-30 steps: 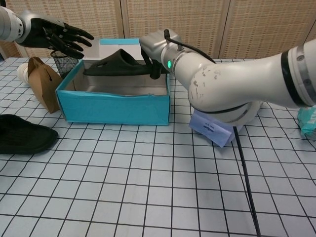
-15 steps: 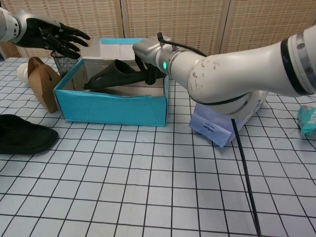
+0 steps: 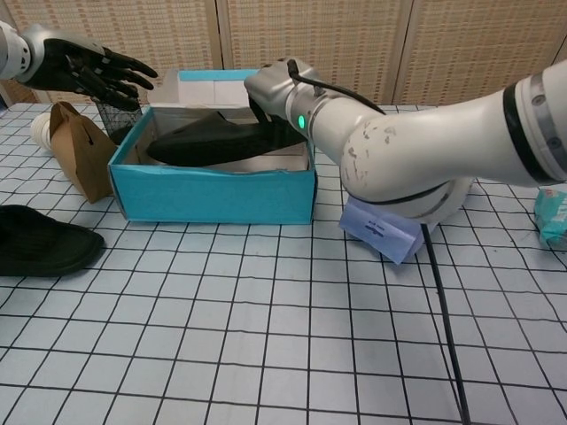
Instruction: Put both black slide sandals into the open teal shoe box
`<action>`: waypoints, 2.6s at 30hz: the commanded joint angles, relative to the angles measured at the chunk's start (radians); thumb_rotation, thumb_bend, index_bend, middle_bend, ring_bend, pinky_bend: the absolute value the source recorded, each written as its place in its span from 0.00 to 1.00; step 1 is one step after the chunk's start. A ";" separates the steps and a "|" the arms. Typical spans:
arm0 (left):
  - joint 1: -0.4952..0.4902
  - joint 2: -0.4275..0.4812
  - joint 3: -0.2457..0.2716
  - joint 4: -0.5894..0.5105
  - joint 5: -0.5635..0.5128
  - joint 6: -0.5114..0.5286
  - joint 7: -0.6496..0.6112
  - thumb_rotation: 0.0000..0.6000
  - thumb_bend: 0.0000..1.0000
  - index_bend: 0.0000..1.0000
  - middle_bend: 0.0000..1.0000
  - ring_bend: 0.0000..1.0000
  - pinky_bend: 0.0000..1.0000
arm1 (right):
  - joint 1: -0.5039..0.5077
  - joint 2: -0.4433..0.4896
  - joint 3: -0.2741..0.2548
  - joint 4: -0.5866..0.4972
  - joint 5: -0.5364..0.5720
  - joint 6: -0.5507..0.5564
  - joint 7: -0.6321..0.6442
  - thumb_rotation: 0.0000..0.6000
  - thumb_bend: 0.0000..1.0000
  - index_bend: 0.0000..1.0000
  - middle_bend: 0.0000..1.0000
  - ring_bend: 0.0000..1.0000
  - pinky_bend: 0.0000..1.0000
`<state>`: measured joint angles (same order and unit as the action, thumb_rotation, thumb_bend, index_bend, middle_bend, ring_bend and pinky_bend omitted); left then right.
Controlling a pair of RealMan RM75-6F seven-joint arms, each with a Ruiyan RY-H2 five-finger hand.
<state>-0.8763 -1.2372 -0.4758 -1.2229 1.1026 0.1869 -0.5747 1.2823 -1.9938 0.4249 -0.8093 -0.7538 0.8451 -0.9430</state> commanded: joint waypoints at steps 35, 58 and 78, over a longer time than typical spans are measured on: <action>0.169 0.179 0.155 -0.272 0.093 0.295 0.204 1.00 0.38 0.00 0.00 0.00 0.00 | -0.468 0.654 -0.285 -0.988 -0.286 0.390 0.248 1.00 0.03 0.00 0.00 0.00 0.00; 0.388 0.188 0.467 -0.398 -0.012 0.617 0.731 1.00 0.37 0.00 0.00 0.00 0.00 | -0.919 0.762 -0.558 -0.991 -0.662 0.680 0.488 1.00 0.03 0.00 0.00 0.00 0.00; 0.386 0.009 0.456 -0.164 -0.070 0.650 0.794 1.00 0.36 0.00 0.00 0.00 0.00 | -0.904 0.861 -0.457 -1.124 -0.689 0.555 0.469 1.00 0.03 0.00 0.00 0.00 0.00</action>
<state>-0.4871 -1.2238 -0.0165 -1.3919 1.0382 0.8456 0.2255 0.3712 -1.1421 -0.0408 -1.9210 -1.4470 1.4118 -0.4629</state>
